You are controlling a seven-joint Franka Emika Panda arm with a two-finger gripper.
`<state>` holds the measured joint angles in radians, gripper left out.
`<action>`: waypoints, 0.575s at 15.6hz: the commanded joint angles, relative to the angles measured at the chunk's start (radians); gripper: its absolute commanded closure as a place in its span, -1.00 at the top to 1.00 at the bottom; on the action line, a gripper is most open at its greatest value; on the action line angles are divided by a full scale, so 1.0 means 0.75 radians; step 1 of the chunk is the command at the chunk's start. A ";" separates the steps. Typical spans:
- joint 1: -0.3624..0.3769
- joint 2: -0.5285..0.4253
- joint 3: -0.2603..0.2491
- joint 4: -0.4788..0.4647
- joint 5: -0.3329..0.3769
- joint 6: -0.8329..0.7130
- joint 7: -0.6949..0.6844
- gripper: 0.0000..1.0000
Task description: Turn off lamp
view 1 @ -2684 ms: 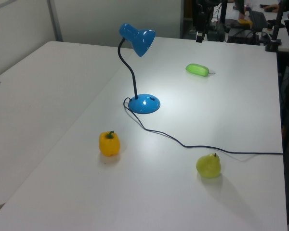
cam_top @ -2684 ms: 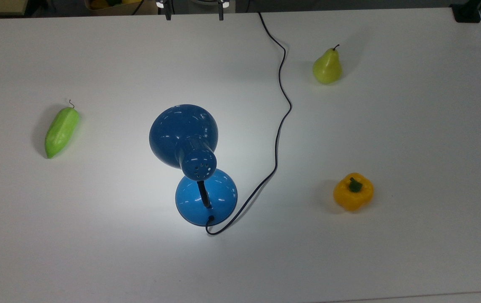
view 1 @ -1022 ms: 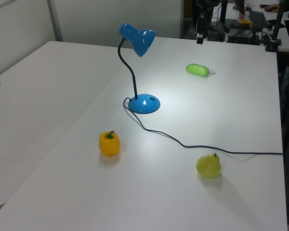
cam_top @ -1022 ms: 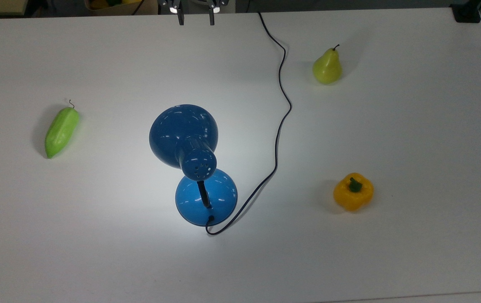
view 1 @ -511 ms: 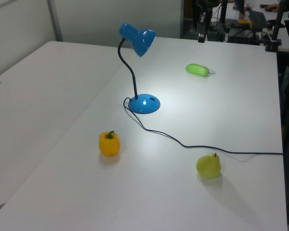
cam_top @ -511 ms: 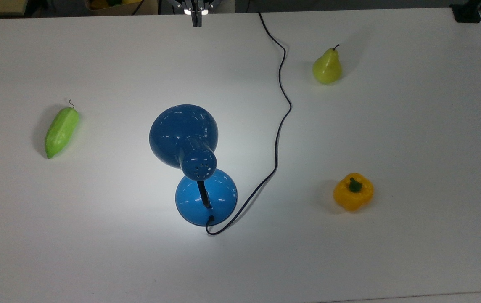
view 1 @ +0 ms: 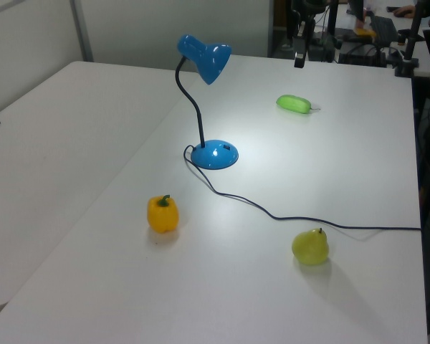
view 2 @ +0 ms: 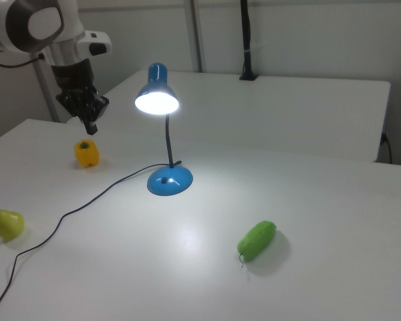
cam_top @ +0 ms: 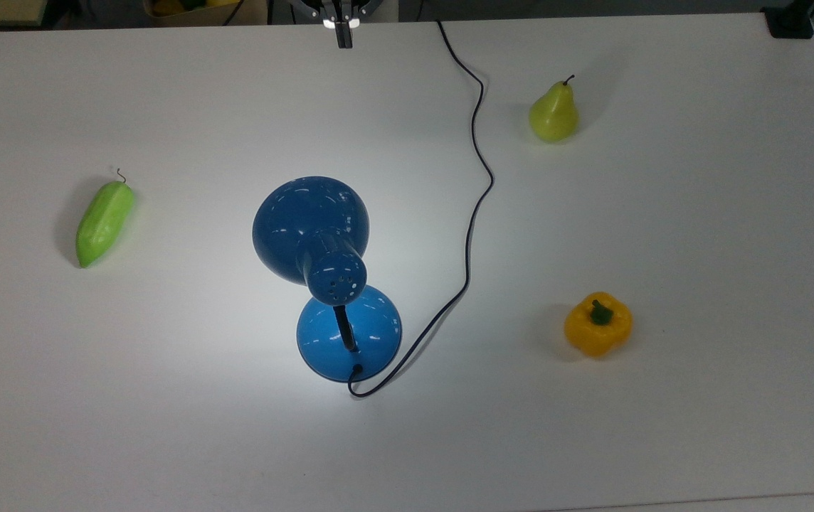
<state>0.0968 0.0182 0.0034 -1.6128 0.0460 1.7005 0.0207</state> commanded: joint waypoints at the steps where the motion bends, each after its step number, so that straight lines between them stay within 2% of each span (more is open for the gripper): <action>1: 0.000 -0.008 0.012 -0.032 0.023 0.011 -0.034 -1.00; 3: -0.002 -0.008 0.016 -0.046 0.023 0.011 -0.034 -1.00; 6: -0.002 -0.004 0.065 -0.109 0.008 0.023 -0.036 -1.00; 9: 0.000 -0.002 0.065 -0.207 0.002 0.152 -0.050 -1.00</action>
<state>0.0969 0.0250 0.0489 -1.6819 0.0462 1.7133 0.0157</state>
